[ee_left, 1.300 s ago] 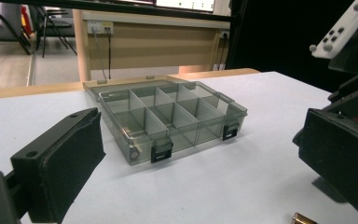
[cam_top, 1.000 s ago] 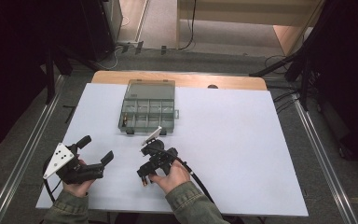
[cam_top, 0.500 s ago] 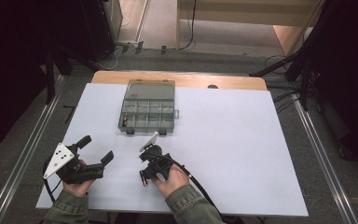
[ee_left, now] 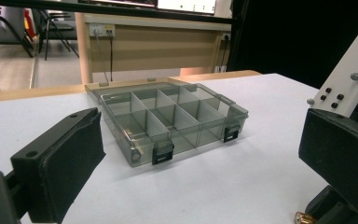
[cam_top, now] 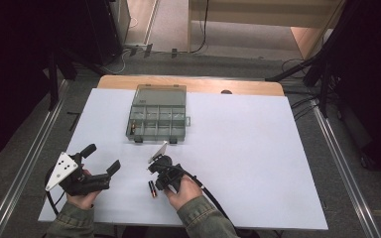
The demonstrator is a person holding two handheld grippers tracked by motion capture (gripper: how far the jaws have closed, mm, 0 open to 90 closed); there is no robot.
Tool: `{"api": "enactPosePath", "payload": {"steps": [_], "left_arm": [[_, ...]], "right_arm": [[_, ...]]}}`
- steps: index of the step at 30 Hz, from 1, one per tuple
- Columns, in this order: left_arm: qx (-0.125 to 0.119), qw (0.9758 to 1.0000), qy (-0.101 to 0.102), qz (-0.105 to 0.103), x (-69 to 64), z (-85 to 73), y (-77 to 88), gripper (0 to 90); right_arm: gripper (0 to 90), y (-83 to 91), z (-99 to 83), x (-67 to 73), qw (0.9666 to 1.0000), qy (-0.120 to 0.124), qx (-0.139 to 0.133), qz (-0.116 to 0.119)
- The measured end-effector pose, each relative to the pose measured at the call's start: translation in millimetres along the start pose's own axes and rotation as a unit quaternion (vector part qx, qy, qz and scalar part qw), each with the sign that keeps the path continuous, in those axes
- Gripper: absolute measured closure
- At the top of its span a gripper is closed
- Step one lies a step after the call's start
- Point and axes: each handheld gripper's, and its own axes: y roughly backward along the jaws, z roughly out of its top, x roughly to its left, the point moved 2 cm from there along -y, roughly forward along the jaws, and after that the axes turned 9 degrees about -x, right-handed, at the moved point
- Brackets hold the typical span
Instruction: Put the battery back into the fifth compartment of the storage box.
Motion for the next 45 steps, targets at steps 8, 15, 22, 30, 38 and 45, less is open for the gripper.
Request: {"api": "enactPosePath", "payload": {"steps": [8,15,22,30,38,45], "left_arm": [[0.001,1.0000,0.000,-0.001,-0.2,-0.1,0.0,0.1],[0.001,1.0000,0.000,0.000,-0.1,-0.1,-0.1,0.0],[0.002,1.0000,0.001,0.000,-0.2,-0.2,-0.4,0.0],[0.002,1.0000,0.001,-0.001,0.0,-0.2,-0.3,0.1],[0.001,1.0000,0.004,0.000,0.3,-0.1,-0.4,0.0],[0.001,1.0000,0.004,0.000,1.0,0.1,-0.2,0.0]], "right_arm": [[77.6,1.4,-2.2,-1.9,1.0000,0.001,0.000,0.005],[77.6,10.4,-0.9,-7.1,0.9997,-0.007,-0.018,0.015],[77.6,19.6,7.0,-15.6,0.9981,-0.031,-0.042,0.033],[77.6,24.1,32.6,-18.6,0.9960,-0.044,-0.070,0.036],[77.6,27.2,67.3,-24.4,0.9894,-0.078,-0.107,0.059],[77.6,18.6,91.5,-32.6,0.9799,-0.127,-0.133,0.079]]}}
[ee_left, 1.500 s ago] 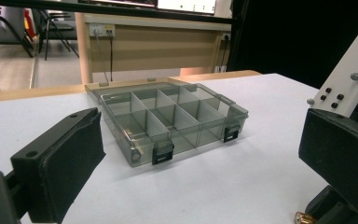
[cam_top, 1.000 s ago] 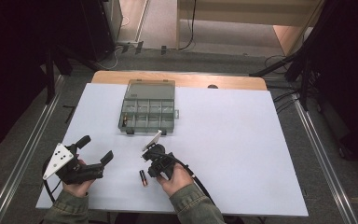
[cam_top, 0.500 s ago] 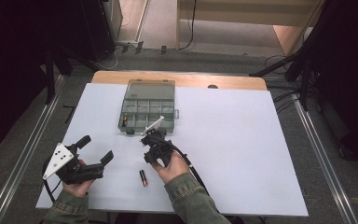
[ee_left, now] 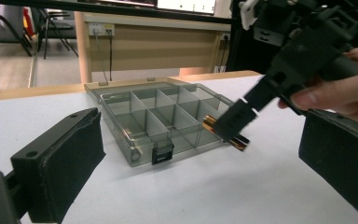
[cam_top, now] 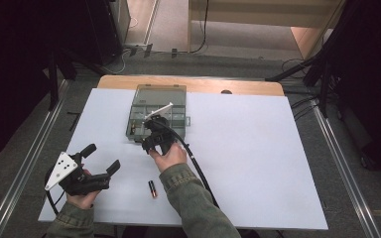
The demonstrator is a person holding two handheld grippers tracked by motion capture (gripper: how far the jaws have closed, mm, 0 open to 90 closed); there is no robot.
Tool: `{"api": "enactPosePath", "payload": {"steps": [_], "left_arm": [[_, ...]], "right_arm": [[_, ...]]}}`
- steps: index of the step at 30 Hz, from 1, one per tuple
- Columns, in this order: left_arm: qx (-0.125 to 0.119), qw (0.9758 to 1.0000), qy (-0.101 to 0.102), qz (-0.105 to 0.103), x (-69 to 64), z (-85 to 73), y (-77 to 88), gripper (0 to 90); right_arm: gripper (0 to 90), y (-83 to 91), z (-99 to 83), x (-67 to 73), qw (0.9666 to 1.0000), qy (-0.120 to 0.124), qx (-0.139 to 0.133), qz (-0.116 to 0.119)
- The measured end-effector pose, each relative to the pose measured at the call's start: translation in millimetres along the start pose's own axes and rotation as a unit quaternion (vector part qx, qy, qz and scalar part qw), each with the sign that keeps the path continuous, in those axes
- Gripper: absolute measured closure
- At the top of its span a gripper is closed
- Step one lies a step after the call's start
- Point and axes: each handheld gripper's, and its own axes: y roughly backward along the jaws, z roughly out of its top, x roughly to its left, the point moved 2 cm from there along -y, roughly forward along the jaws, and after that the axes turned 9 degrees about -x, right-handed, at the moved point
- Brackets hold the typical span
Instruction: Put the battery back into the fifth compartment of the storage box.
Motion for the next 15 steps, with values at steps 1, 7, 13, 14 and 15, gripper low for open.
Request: {"api": "enactPosePath", "payload": {"steps": [1,7,13,14,15], "left_arm": [[0.000,1.0000,-0.001,0.000,0.2,0.1,0.0,0.0],[0.002,1.0000,0.001,0.000,1.1,0.0,-0.2,0.1],[0.001,1.0000,0.001,0.001,1.3,0.1,-0.3,0.0],[0.000,1.0000,0.001,0.001,1.4,0.1,-0.4,0.1],[0.000,1.0000,0.001,0.001,1.5,0.2,-0.4,0.0]], "right_arm": [[77.5,-1.7,2.7,-1.1,1.0000,-0.008,-0.003,0.000],[77.5,-10.8,15.1,-10.0,0.9975,-0.061,-0.033,0.008],[77.5,-19.3,25.9,-12.2,0.9913,-0.109,-0.072,0.019],[77.5,-20.8,27.8,-10.7,0.9903,-0.115,-0.075,0.020],[77.5,-22.3,29.6,-9.3,0.9890,-0.121,-0.081,0.023]]}}
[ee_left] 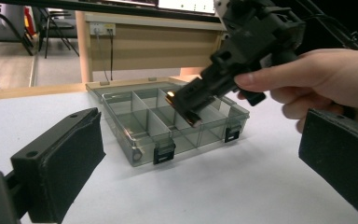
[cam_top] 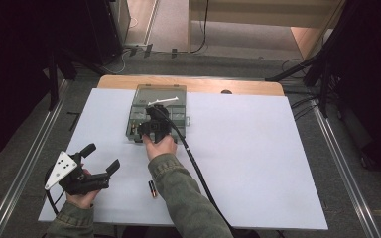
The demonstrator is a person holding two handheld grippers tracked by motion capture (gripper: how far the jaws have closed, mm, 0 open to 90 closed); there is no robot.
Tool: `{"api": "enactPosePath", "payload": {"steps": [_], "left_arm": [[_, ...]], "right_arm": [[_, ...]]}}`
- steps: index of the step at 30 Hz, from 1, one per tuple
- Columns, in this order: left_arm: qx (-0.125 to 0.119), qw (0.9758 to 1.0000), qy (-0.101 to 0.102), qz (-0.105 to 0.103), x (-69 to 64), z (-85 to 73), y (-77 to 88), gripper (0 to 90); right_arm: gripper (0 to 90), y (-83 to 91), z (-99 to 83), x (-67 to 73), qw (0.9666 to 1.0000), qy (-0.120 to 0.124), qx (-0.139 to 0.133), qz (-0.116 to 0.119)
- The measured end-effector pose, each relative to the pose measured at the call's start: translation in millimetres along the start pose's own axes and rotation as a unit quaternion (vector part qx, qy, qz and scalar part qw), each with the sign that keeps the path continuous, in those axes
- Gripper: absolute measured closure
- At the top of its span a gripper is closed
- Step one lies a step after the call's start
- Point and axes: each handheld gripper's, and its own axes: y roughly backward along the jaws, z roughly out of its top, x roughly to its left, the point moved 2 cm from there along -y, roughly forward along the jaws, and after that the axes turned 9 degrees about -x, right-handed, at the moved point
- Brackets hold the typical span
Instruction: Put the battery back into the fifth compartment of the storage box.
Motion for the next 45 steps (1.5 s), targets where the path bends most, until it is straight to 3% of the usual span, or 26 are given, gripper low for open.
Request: {"api": "enactPosePath", "payload": {"steps": [5,8,16,17,19,21,24,27,34,40,43,45], "left_arm": [[-0.002,1.0000,0.002,0.001,0.5,0.2,0.0,0.0],[-0.003,1.0000,0.003,0.001,1.3,0.5,0.4,0.0],[-0.003,1.0000,0.004,-0.002,0.3,0.2,-0.7,0.0],[-0.003,1.0000,0.004,-0.002,0.3,0.2,-0.7,0.1],[-0.003,1.0000,0.004,-0.002,0.5,0.3,-0.4,0.1],[-0.003,1.0000,0.004,-0.001,0.7,0.3,-0.2,0.0],[-0.003,1.0000,0.004,-0.001,0.5,0.2,-0.4,0.1],[-0.002,1.0000,0.002,-0.002,-0.1,0.0,-0.8,0.1],[0.001,1.0000,0.000,-0.003,-0.7,-0.3,-0.8,0.1],[0.000,1.0000,-0.001,-0.001,-0.6,0.2,0.3,0.1],[0.000,1.0000,-0.001,-0.001,-0.9,0.2,0.3,0.1],[-0.002,1.0000,-0.002,0.000,-0.8,0.3,0.4,0.1]], "right_arm": [[77.5,-13.5,7.8,7.3,0.9998,-0.019,-0.007,0.006],[77.5,-22.5,10.6,6.5,0.9987,-0.048,-0.006,0.016],[77.1,-31.2,14.8,0.7,0.9970,-0.074,-0.024,0.003],[75.0,-31.9,15.5,0.2,0.9965,-0.079,-0.025,-0.001],[60.1,-31.7,16.2,-1.6,0.9954,-0.091,-0.028,0.001],[53.2,-28.2,16.8,-0.4,0.9953,-0.090,-0.034,-0.001],[42.9,-20.7,16.4,1.4,0.9969,-0.071,-0.034,0.001],[33.5,-10.3,13.6,3.8,0.9989,-0.036,-0.030,-0.001],[16.9,9.2,0.8,6.3,0.9993,0.035,-0.007,0.003],[0.0,21.4,-14.9,10.6,0.9952,0.094,0.022,-0.017],[0.0,27.2,-24.4,13.0,0.9913,0.123,0.029,-0.035],[0.0,31.6,-31.6,13.7,0.9896,0.135,0.037,-0.035]]}}
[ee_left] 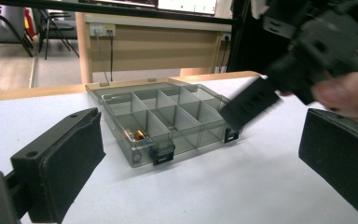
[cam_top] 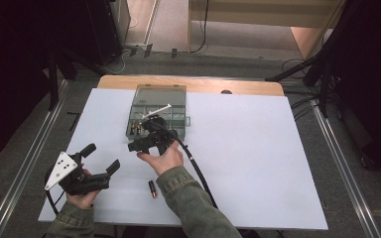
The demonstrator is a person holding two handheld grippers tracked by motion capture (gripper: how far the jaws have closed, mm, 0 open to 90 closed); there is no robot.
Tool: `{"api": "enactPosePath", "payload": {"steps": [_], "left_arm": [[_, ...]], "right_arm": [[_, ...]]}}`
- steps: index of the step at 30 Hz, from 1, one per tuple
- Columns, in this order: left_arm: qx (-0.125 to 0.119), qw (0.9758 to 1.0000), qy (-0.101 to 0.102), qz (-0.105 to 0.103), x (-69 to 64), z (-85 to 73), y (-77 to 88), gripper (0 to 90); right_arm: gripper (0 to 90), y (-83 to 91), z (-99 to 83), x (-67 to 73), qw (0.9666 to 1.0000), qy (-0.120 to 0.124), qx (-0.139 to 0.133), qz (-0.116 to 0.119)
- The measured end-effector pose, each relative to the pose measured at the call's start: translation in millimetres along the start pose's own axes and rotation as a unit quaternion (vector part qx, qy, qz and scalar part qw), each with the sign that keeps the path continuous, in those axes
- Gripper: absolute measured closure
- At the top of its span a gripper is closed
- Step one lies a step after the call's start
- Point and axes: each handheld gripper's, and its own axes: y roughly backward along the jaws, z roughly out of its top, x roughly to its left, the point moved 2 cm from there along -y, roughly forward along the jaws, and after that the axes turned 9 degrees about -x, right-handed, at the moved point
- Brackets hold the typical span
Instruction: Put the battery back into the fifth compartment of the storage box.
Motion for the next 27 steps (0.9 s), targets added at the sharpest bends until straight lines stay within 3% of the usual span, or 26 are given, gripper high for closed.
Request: {"api": "enactPosePath", "payload": {"steps": [9,12,21,27], "left_arm": [[-0.002,1.0000,0.001,0.003,0.7,0.6,0.6,0.0],[-0.003,1.0000,0.000,0.003,0.1,0.8,0.6,0.0],[-0.002,1.0000,0.000,0.003,0.8,0.9,0.7,0.1],[-0.002,1.0000,-0.001,0.003,0.6,0.9,0.5,0.1]], "right_arm": [[0.0,11.1,-51.5,7.9,0.9984,0.041,0.035,-0.014],[0.0,12.5,-68.9,9.9,0.9965,0.060,0.050,-0.030],[0.0,15.6,-94.4,17.5,0.9896,0.101,0.079,-0.065],[4.3,13.8,-105.4,25.7,0.9859,0.120,0.097,-0.064]]}}
